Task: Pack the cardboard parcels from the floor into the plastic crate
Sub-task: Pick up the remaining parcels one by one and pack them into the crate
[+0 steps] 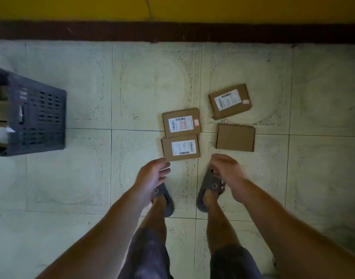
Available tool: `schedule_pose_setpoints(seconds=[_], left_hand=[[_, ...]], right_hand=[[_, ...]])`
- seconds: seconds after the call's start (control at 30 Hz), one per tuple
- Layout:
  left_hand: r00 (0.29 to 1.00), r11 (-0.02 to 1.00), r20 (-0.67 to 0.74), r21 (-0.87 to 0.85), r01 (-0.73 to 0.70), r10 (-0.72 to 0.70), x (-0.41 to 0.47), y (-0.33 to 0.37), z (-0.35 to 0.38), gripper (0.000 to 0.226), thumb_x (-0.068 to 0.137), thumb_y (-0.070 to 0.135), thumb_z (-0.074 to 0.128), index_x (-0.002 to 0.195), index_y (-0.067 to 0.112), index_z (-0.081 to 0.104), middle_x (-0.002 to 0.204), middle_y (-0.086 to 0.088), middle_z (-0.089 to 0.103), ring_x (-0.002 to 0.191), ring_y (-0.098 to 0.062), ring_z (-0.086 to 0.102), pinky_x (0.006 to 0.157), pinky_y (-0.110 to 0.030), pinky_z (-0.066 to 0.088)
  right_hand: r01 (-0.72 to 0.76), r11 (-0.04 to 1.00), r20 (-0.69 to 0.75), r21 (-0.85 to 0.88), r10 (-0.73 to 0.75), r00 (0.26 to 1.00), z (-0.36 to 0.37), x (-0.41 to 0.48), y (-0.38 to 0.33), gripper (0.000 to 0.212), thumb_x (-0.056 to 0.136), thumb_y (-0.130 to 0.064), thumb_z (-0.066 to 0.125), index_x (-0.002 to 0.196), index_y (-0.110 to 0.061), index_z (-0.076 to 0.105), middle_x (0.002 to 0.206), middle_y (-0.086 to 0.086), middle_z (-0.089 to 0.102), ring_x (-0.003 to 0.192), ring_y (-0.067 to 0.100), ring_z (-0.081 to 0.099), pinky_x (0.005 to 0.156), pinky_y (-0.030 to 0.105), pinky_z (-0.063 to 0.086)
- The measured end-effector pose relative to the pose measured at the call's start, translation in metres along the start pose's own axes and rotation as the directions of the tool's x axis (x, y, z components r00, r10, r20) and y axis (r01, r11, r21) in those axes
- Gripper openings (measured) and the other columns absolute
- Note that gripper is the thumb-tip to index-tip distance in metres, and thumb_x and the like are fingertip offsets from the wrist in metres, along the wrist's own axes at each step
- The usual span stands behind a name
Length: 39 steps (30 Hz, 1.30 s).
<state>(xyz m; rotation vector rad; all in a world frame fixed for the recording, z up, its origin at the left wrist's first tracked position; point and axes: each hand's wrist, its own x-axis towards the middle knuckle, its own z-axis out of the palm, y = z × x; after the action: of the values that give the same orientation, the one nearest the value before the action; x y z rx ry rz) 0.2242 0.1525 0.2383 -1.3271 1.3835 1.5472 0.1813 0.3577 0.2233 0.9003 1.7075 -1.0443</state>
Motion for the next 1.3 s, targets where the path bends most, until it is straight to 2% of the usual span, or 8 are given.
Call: schedule_pose_setpoints(seconds=[0.2, 0.27, 0.37, 0.5, 0.7, 0.83, 1.03, 1.3], left_hand=[[0.996, 0.99, -0.085, 0.133, 0.043, -0.032, 0.115, -0.022, 0.015, 0.015, 0.098, 0.019, 0.049, 0.085, 0.023, 0.055, 0.102, 0.0, 0.059, 0.104, -0.018, 0.052, 0.094, -0.034, 0.038], [0.992, 0.976, -0.117, 0.209, 0.067, -0.043, 0.158, -0.032, 0.017, 0.007, 0.097, 0.02, 0.052, 0.1, 0.019, 0.058, 0.106, -0.003, 0.055, 0.108, -0.023, 0.047, 0.092, -0.034, 0.036], [0.989, 0.972, -0.115, 0.207, 0.111, -0.089, 0.222, -0.053, 0.017, 0.074, 0.094, 0.033, 0.059, 0.154, 0.022, 0.017, 0.156, -0.008, 0.03, 0.141, -0.031, 0.031, 0.111, -0.042, 0.027], [0.981, 0.968, -0.188, 0.231, 0.097, -0.053, 0.289, -0.076, 0.015, 0.077, 0.098, 0.049, 0.043, 0.156, 0.018, 0.003, 0.163, -0.006, 0.013, 0.148, -0.028, 0.016, 0.116, -0.04, 0.017], [0.977, 0.99, -0.195, 0.091, 0.11, -0.091, 0.338, -0.094, 0.026, 0.068, 0.098, 0.058, 0.034, 0.149, 0.013, 0.034, 0.151, -0.005, 0.04, 0.136, -0.026, 0.039, 0.11, -0.038, 0.031], [0.985, 0.996, -0.156, 0.031, 0.079, -0.073, 0.328, -0.095, 0.021, 0.065, 0.097, 0.06, 0.036, 0.146, 0.018, 0.039, 0.148, -0.003, 0.046, 0.132, -0.023, 0.045, 0.107, -0.036, 0.033], [0.989, 1.0, -0.15, -0.024, 0.007, -0.01, 0.251, -0.075, 0.001, 0.054, 0.095, 0.061, 0.04, 0.13, 0.024, 0.056, 0.128, 0.004, 0.059, 0.115, -0.015, 0.054, 0.109, -0.037, 0.035], [0.982, 0.983, -0.115, -0.09, -0.16, 0.149, 0.064, -0.009, -0.025, 0.033, 0.101, 0.047, 0.036, 0.1, 0.03, 0.065, 0.086, 0.019, 0.069, 0.076, 0.009, 0.064, 0.067, -0.018, 0.047]], right_hand=[[-0.048, 0.996, 0.052, -0.074, 0.052, 0.997, 0.029, 0.121, 0.033, 0.079, 0.074, -0.04, 0.061, 0.148, -0.035, 0.032, 0.147, -0.003, 0.045, 0.131, 0.026, 0.044, 0.11, 0.048, 0.036], [-0.058, 0.993, 0.062, -0.101, 0.064, 0.996, 0.044, 0.162, 0.042, 0.081, 0.077, -0.039, 0.059, 0.151, -0.035, 0.025, 0.153, -0.002, 0.037, 0.135, 0.028, 0.038, 0.112, 0.048, 0.033], [-0.048, 0.992, 0.064, -0.113, 0.056, 0.996, 0.067, 0.219, 0.057, 0.081, 0.085, -0.031, 0.058, 0.154, -0.031, 0.016, 0.158, 0.002, 0.029, 0.138, 0.03, 0.036, 0.113, 0.048, 0.031], [-0.051, 0.994, 0.025, -0.095, 0.054, 0.998, 0.09, 0.283, 0.072, 0.076, 0.094, -0.018, 0.053, 0.156, -0.023, 0.009, 0.16, 0.003, 0.022, 0.14, 0.025, 0.032, 0.097, 0.026, 0.031], [-0.005, 0.996, 0.018, -0.09, 0.007, 1.0, 0.108, 0.321, 0.083, 0.058, 0.091, -0.009, 0.05, 0.146, -0.015, 0.033, 0.13, -0.004, 0.052, 0.107, 0.017, 0.052, 0.087, 0.028, 0.043], [0.037, 0.995, 0.031, -0.089, -0.034, 0.999, 0.105, 0.306, 0.082, 0.044, 0.088, -0.007, 0.048, 0.13, -0.018, 0.053, 0.118, 0.0, 0.061, 0.094, 0.016, 0.055, 0.068, 0.025, 0.041], [0.103, 0.988, 0.015, -0.114, -0.102, 0.995, 0.079, 0.221, 0.063, 0.039, 0.086, -0.019, 0.05, 0.12, -0.035, 0.06, 0.115, -0.009, 0.066, 0.103, 0.016, 0.059, 0.092, 0.038, 0.047], [0.215, 0.974, -0.018, -0.075, -0.217, 0.976, 0.034, 0.029, 0.002, 0.029, 0.09, -0.025, 0.057, 0.108, -0.046, 0.065, 0.114, -0.008, 0.068, 0.095, 0.015, 0.061, 0.072, 0.031, 0.051]])
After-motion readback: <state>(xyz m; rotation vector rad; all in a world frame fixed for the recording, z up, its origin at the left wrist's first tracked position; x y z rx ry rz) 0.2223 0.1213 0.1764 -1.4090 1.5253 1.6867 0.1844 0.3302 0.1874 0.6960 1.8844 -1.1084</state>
